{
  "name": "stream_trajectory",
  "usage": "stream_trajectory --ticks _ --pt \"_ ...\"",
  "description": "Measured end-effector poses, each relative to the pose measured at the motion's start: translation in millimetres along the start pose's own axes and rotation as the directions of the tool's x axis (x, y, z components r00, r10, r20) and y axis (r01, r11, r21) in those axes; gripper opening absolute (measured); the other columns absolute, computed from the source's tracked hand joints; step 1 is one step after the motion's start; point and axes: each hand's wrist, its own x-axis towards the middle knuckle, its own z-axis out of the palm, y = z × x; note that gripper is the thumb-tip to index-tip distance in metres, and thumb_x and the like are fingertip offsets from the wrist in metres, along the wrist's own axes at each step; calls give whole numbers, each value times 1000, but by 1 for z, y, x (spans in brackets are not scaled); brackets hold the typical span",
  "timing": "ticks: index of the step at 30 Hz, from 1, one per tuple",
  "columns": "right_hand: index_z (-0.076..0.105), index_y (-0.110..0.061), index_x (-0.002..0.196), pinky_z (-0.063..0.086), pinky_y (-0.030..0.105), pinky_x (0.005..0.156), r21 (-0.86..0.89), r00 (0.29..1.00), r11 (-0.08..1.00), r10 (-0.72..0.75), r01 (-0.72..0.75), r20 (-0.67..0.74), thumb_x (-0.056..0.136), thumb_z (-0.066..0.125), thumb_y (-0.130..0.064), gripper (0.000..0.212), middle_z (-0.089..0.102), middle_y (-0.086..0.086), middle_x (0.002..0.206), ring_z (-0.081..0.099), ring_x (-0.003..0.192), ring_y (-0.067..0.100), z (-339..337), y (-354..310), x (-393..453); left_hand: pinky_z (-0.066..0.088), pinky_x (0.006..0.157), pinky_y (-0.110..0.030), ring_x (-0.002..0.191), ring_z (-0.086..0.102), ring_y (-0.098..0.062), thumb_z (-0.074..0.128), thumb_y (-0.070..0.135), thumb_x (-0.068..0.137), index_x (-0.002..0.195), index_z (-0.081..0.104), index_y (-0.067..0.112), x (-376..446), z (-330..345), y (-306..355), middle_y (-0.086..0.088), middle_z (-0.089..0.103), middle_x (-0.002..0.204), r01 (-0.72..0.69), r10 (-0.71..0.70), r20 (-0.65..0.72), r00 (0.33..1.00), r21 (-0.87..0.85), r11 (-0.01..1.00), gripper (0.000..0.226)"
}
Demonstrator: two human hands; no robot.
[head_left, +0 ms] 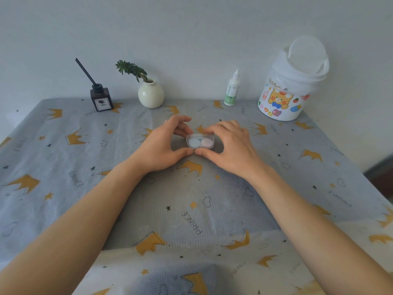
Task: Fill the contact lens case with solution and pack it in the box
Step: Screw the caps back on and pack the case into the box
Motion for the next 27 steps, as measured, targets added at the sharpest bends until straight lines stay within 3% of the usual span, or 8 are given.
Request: stream_trajectory --ticks 4,7,10,14,19,27 --pt "62 -26 124 41 44 94 55 1000 998 13 -15 24 81 70 -59 55 60 -8 120 46 117 16 2 0 1 43 96 -12 110 61 -5 78 15 80 139 42 10 0 -2 0 3 62 118 0 0 14 1000 9 1000 69" --pt "64 -26 122 42 44 97 159 999 986 41 -43 14 79 75 -52 51 62 -6 116 49 114 18 0 3 5 43 99 -18 111 59 -9 74 11 82 139 42 9 -1 -3 -1 -1 59 121 20 -20 -18 1000 6 1000 65" --pt "64 -22 121 41 34 94 207 995 974 101 -98 -5 80 77 -44 48 63 -3 116 53 109 20 -1 11 22 42 100 -22 111 58 -9 71 10 84 139 43 11 0 -2 -2 1 58 120 65 -63 -70 996 15 998 62" --pt "60 -18 123 40 30 88 173 987 973 159 -154 -17 86 74 -36 44 60 3 121 53 110 23 4 25 54 44 101 -31 110 58 -9 70 13 84 137 43 14 1 1 -3 4 58 117 84 -80 -100 992 29 996 59" --pt "55 -13 126 48 43 93 105 973 969 228 -224 -29 92 67 -34 42 58 9 124 54 114 27 15 35 98 45 100 -46 108 59 -7 70 19 85 137 43 17 2 3 -6 7 58 117 83 -78 -95 992 49 995 59" --pt "53 -10 125 48 40 90 115 972 966 234 -232 -7 92 66 -32 42 58 10 125 59 106 29 37 37 138 45 101 -45 109 58 -6 69 22 85 137 42 19 3 4 -6 10 57 115 88 -82 -102 991 51 995 58"
